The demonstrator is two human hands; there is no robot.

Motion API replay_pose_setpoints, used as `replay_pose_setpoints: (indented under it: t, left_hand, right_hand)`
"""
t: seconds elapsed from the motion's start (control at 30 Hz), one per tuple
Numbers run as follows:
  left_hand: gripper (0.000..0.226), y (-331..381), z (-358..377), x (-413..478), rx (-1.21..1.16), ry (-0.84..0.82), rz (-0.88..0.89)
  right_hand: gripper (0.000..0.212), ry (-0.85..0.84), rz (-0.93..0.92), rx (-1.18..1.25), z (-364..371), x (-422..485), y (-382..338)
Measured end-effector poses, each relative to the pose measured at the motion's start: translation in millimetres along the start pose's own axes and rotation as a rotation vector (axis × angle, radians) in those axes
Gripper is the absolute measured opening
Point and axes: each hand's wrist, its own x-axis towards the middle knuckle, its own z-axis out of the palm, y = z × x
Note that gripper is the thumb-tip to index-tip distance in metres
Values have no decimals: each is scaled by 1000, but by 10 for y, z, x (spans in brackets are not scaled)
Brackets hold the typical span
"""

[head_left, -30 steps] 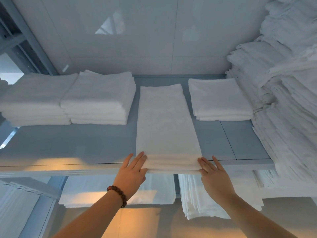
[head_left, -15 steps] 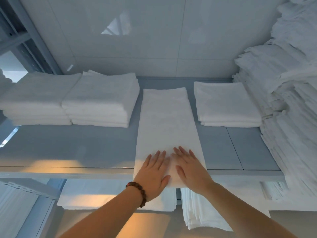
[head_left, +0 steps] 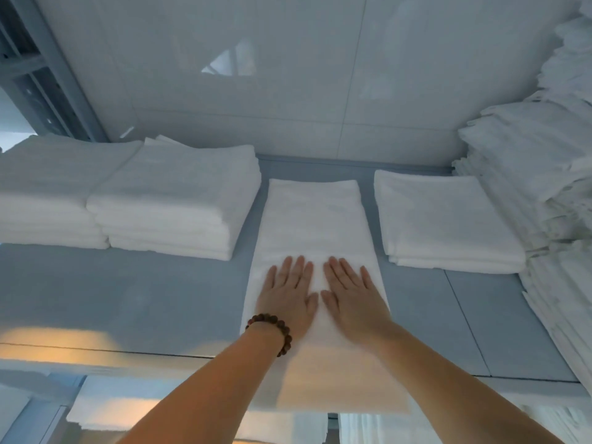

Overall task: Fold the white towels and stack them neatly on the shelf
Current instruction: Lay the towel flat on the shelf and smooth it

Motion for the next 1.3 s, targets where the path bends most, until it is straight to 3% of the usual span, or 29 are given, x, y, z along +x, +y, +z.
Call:
replay_pose_setpoints:
  t: [0.13, 0.17, 0.23, 0.3, 0.47, 0.6, 0.67, 0.77, 0.9, 1.17, 1.23, 1.3]
  left_hand:
    - [65, -355, -93, 281, -29, -7, -315]
    - [65, -328, -99, 366, -32, 33, -307]
    - [61, -171, -63, 541, -46, 111, -118]
    - [58, -125, 10, 708, -43, 77, -1]
    - [69, -433, -42, 1217, 2, 43, -341]
    - [56, -250, -44, 1628, -12, 47, -84]
    - [58, -372, -56, 1801, -21, 18, -119]
    - [71, -518, -109, 2042, 4, 6, -282]
    - [66, -471, -56, 2302, 1, 25, -174]
    - [68, -623, -86, 2270, 10, 37, -260]
    - [65, -544, -96, 2123, -18, 21, -268]
    - [63, -462, -18, 1849, -38, 12, -199]
  right_hand:
    - [64, -51, 223, -42, -130, 329, 348]
    - [63, -34, 211, -38, -153, 431, 332]
    - [58, 26, 76, -2, -135, 647, 192]
    - [56, 37, -15, 8, -61, 814, 121]
    - [61, 75, 334, 29, -145, 1278, 494]
    - [53, 112, 112, 71, -158, 1693, 427]
    - [57, 86, 163, 57, -152, 1831, 499]
    - [62, 108, 389, 5, -225, 2020, 663]
    - [52, 105, 155, 30, -243, 2248, 649]
    - [57, 131, 412, 92, -226, 2222, 732]
    - [56, 137, 402, 86, -238, 2116, 631]
    - [54, 129, 279, 87, -153, 1890, 483]
